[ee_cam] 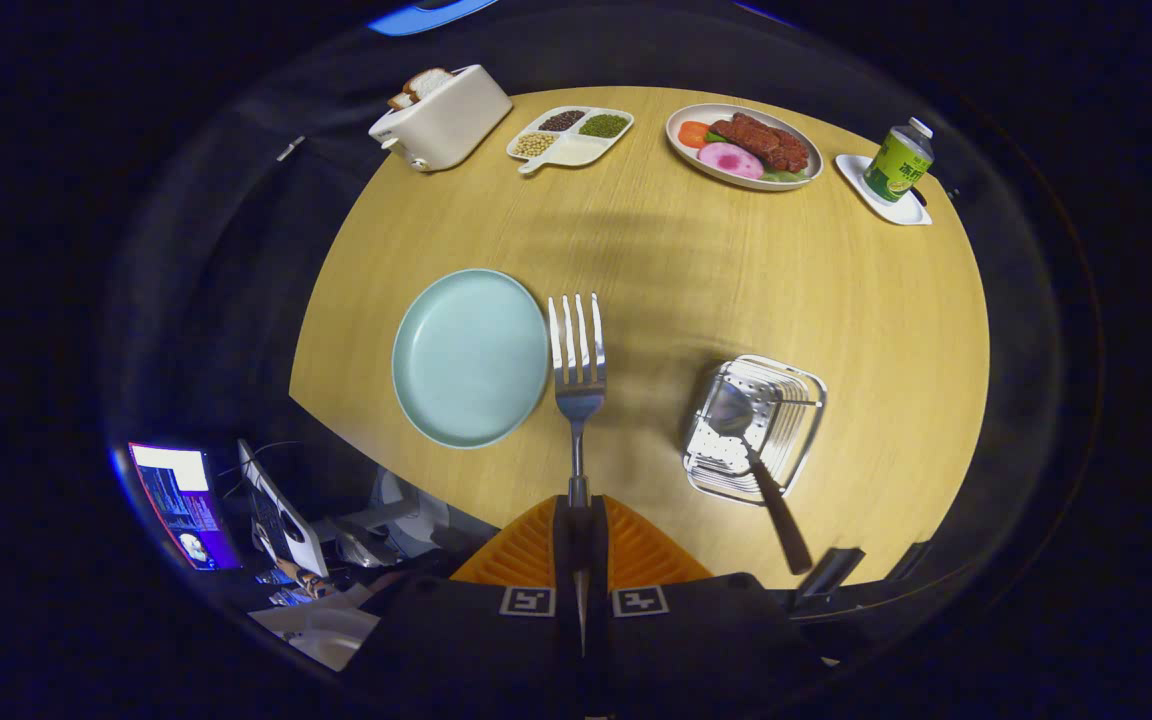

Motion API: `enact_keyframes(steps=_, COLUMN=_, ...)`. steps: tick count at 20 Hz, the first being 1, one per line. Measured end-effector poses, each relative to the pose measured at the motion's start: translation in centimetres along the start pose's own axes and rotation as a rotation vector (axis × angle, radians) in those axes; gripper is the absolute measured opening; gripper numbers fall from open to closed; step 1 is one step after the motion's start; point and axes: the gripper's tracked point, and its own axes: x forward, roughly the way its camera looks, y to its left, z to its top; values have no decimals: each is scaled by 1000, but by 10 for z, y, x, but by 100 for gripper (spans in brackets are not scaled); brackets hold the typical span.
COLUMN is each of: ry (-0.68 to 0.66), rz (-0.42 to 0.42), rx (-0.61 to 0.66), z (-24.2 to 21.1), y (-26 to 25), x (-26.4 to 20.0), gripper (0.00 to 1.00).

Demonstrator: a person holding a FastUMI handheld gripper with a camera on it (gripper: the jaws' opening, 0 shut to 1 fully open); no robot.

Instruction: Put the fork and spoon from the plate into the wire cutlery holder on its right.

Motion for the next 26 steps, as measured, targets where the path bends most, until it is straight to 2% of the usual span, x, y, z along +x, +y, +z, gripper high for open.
enact_keyframes(steps=3, ry=79, rz=-40, rx=29, z=-11, y=-38, x=-14, gripper=6)
enact_keyframes(steps=7, ry=192, rz=-48, rx=77, z=-25, y=-60, x=-10, gripper=6)
enact_keyframes(steps=12, ry=340, rz=15, rx=224, z=-30, y=-56, x=2, gripper=6)
enact_keyframes(steps=22, ry=419, rz=-22, rx=262, z=-26, y=-72, x=19, gripper=6)
enact_keyframes(steps=26, ry=429, rz=-42, rx=280, z=-26, y=-79, x=20, gripper=13)
